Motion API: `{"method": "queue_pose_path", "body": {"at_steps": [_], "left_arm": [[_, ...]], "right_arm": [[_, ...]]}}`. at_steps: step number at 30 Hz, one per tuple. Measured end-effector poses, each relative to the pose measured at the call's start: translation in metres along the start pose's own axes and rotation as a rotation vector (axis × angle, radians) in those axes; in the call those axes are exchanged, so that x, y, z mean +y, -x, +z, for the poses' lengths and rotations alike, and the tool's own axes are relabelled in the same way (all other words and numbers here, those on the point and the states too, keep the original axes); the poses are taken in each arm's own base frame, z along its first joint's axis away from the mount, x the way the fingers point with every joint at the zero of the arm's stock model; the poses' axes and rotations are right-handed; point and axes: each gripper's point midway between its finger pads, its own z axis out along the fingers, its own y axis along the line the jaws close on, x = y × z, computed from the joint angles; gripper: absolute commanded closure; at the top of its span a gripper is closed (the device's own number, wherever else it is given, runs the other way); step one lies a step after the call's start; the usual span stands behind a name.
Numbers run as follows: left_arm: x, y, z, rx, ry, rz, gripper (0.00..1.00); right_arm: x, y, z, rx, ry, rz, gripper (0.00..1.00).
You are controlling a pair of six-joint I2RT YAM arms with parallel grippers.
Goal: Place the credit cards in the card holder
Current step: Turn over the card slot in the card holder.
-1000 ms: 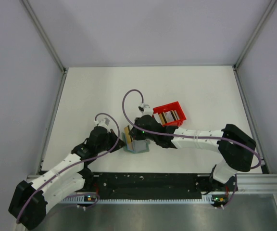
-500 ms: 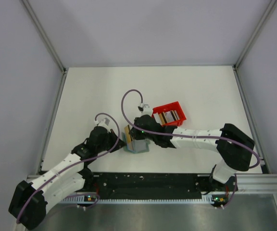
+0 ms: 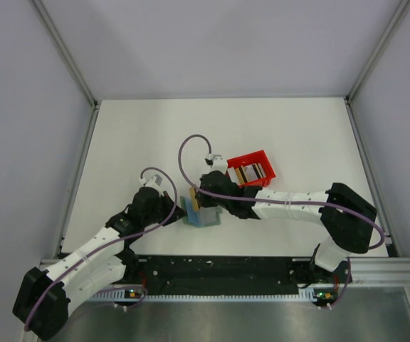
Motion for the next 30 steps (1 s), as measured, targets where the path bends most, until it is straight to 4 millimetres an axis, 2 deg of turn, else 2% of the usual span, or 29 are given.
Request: {"method": "queue_pose_path", "body": {"at_steps": [15, 18, 22, 25, 27, 30], "left_arm": [[0.016, 0.000, 0.002, -0.012, 0.073, -0.002, 1.00], [0.025, -0.003, 0.005, -0.001, 0.109, -0.005, 1.00], [0.040, -0.011, 0.010, 0.029, 0.171, -0.010, 1.00], [0.046, -0.014, 0.012, 0.042, 0.197, -0.013, 1.00], [0.048, -0.014, 0.013, 0.041, 0.205, -0.014, 1.00], [0.049, -0.014, 0.013, 0.037, 0.209, -0.014, 1.00]], "right_arm": [[-0.008, -0.002, -0.006, 0.035, 0.000, -0.051, 1.00], [0.002, 0.002, -0.015, 0.054, 0.079, -0.039, 1.00], [0.024, 0.017, -0.030, 0.040, 0.196, -0.030, 1.00], [0.030, 0.026, -0.037, 0.031, 0.231, -0.017, 1.00], [0.024, 0.030, -0.035, 0.025, 0.229, 0.009, 1.00], [-0.003, 0.026, -0.028, 0.052, 0.181, 0.052, 1.00]]}}
